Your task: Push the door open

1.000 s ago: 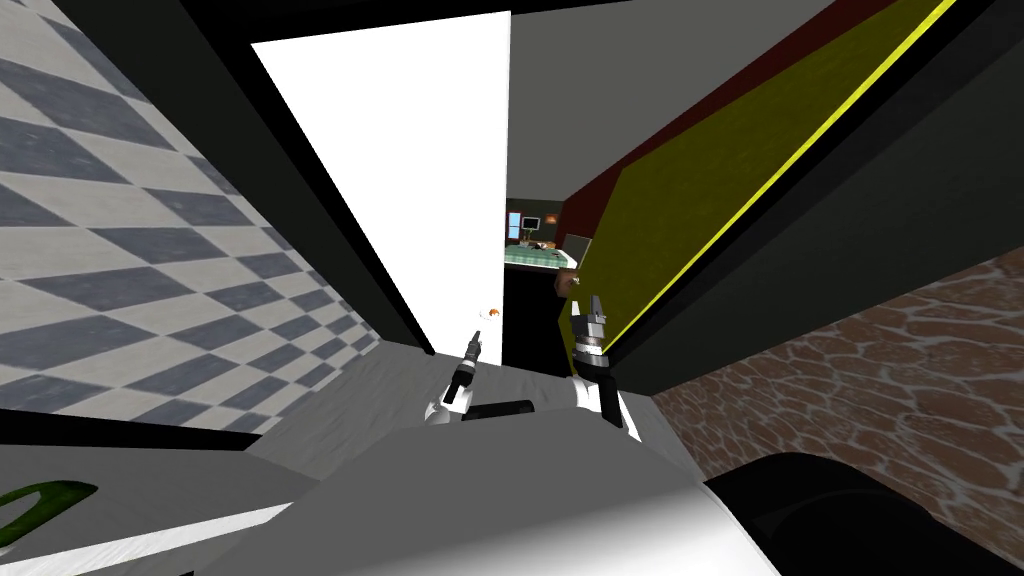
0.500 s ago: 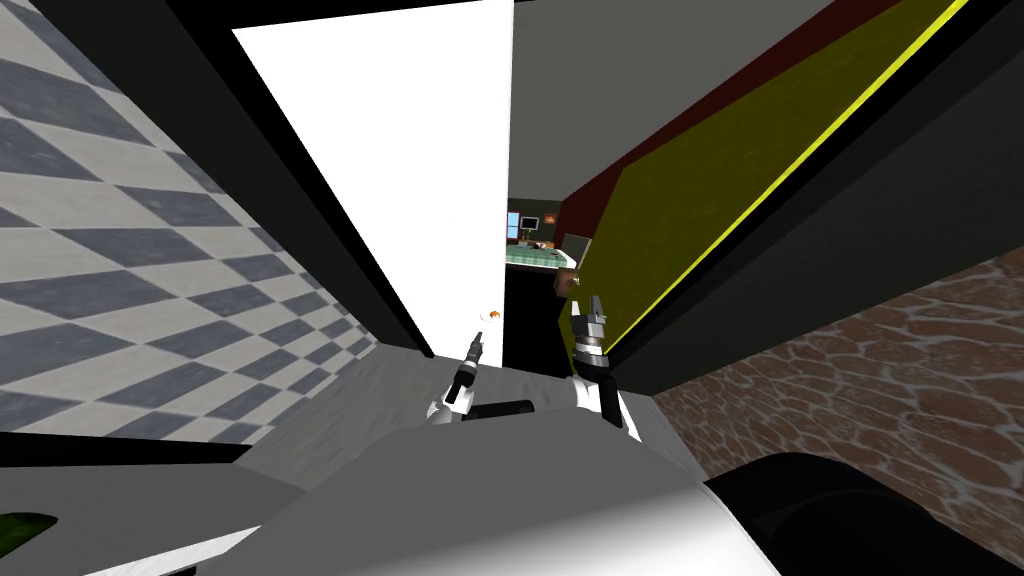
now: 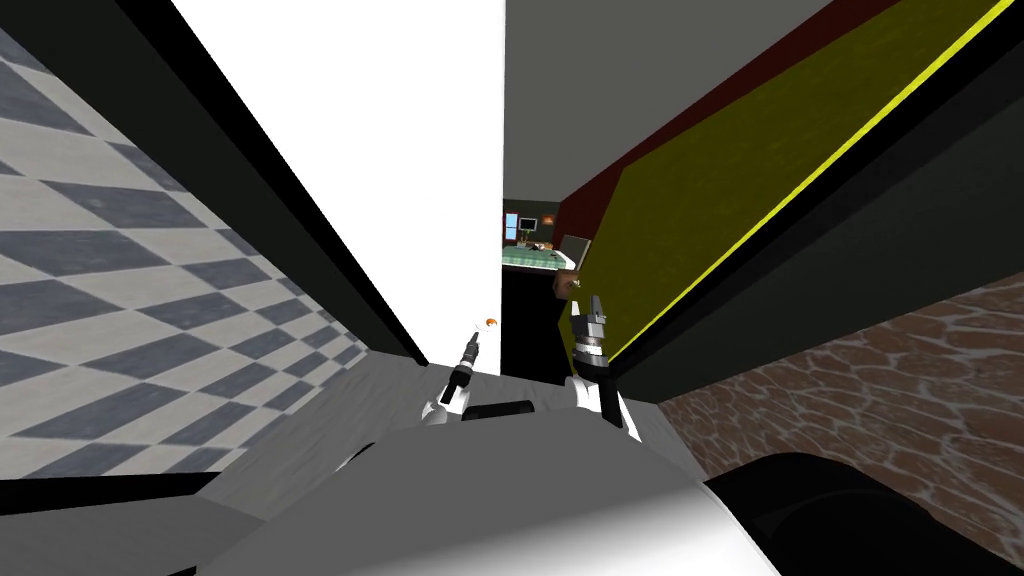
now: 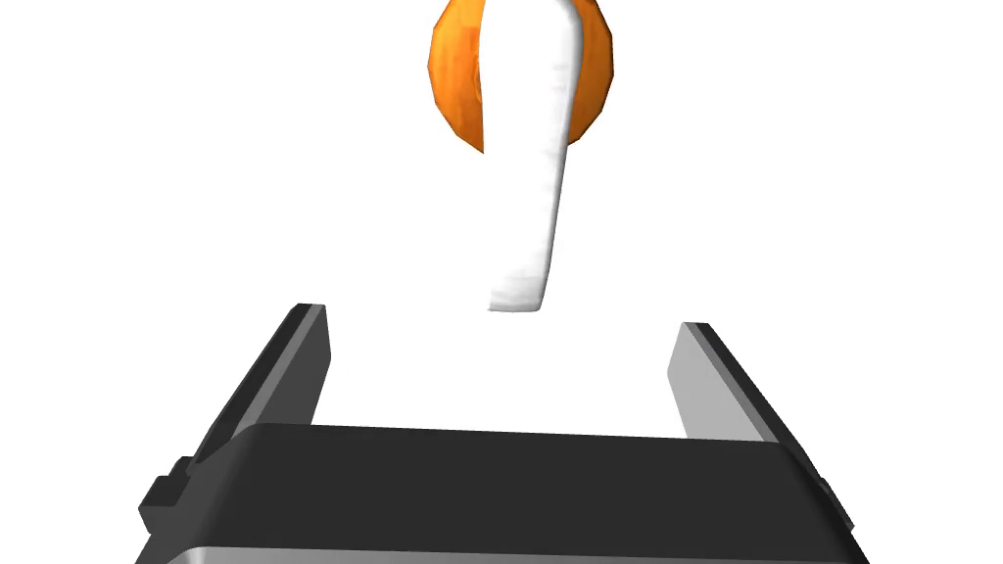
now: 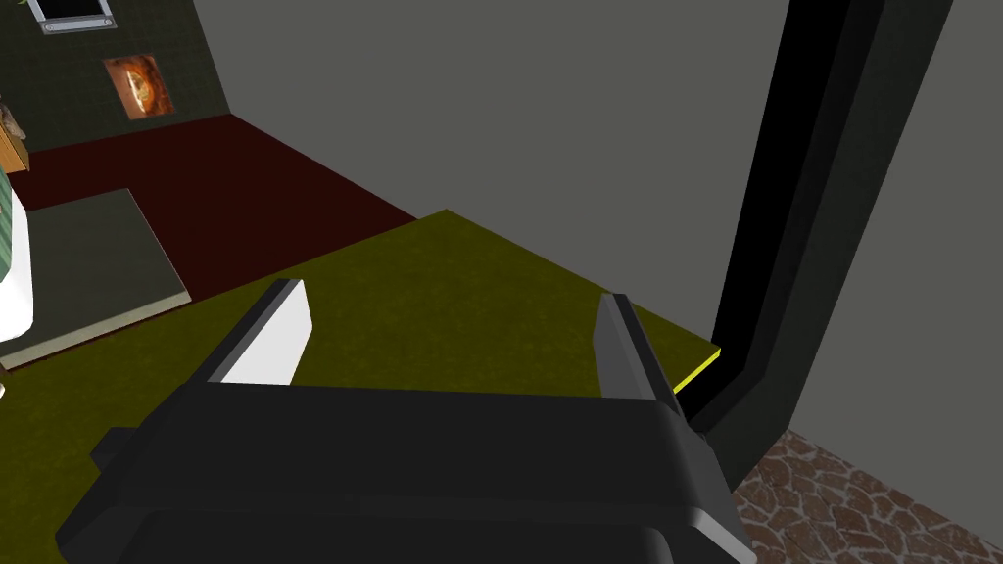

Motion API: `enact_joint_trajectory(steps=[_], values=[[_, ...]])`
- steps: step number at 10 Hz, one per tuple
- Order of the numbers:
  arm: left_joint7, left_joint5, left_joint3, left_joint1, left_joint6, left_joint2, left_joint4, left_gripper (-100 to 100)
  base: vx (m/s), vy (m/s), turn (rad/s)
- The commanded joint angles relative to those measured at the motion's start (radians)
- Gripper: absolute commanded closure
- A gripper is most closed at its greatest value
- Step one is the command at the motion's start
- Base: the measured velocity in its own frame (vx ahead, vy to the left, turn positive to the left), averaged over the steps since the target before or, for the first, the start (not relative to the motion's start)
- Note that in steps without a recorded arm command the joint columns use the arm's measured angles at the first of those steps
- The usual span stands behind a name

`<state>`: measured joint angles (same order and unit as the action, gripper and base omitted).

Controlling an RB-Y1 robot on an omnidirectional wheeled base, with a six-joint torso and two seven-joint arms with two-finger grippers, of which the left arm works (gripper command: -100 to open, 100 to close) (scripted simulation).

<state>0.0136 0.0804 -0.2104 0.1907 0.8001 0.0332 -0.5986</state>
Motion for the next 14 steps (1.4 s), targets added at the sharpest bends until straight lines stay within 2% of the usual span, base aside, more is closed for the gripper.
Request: enact_joint_trajectory(steps=[1,2,4,5,6,11,12,14], values=[[0.0,0.001,0.003,0.002,0.003,0.001,0.004,-100,0.228,-0.063,-0.027],[0.001,0.002,0.006,0.002,0.004,-0.003,0.006,-100,0.219,-0.039,-0.025],[0.002,0.004,0.01,0.003,0.006,-0.026,0.009,-100,0.227,-0.033,-0.028],[0.0,0.003,0.009,0.005,0.006,-0.018,0.013,-100,0.093,-0.011,-0.002],[0.0,0.003,0.009,0.005,0.006,-0.018,0.013,100,-0.011,0.001,0.006],[0.0,0.003,0.009,0.005,0.006,-0.018,0.013,100,-0.009,0.002,-0.005],[0.004,0.01,0.023,0.011,0.006,-0.006,0.011,100,0.106,-0.054,0.015],[0.007,0.016,0.034,0.011,0.006,0.003,0.012,100,0.163,-0.082,0.043]])
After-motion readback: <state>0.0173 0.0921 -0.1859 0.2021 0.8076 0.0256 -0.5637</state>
